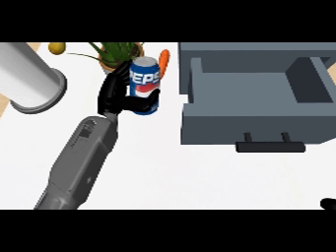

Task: Pick up the can, place it into the drawer and close the drawer

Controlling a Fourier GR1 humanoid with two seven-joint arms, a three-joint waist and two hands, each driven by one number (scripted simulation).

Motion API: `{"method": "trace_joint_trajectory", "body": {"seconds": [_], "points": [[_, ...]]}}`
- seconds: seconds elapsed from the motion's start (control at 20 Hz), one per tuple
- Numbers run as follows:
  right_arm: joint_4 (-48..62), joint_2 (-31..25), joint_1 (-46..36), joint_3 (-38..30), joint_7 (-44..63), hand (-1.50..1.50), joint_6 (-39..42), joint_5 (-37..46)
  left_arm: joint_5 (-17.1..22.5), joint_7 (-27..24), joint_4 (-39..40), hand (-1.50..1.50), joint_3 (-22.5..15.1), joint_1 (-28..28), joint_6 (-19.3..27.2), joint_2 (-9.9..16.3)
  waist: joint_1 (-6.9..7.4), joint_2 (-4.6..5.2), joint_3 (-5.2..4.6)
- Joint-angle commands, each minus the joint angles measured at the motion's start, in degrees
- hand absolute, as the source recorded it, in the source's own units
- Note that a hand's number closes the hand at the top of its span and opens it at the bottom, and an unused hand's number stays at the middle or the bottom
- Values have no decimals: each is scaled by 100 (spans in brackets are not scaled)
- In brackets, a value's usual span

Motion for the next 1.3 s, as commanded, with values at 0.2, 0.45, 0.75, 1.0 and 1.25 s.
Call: {"method": "trace_joint_trajectory", "body": {"seconds": [0.2,0.45,0.75,1.0,1.25], "points": [[-348,262,244,277,-57,-150,-45,253,116,1358,-917,150,-539,-748,747,-184,-35,1,-2],[-128,-42,-124,36,220,-150,-78,105,-154,2246,-1298,150,-517,-1541,1094,-186,-17,1,-1],[-11,18,-78,-48,16,-150,-44,30,-171,2871,-1137,150,-574,-2181,1132,-168,-25,12,-1],[167,-132,-262,-118,39,-150,-27,31,125,2718,-16,150,-612,-3340,1564,-188,-127,42,2],[-47,-33,-267,71,32,-150,-12,19,597,2641,934,150,-877,-4007,1709,-189,-302,80,6]]}}
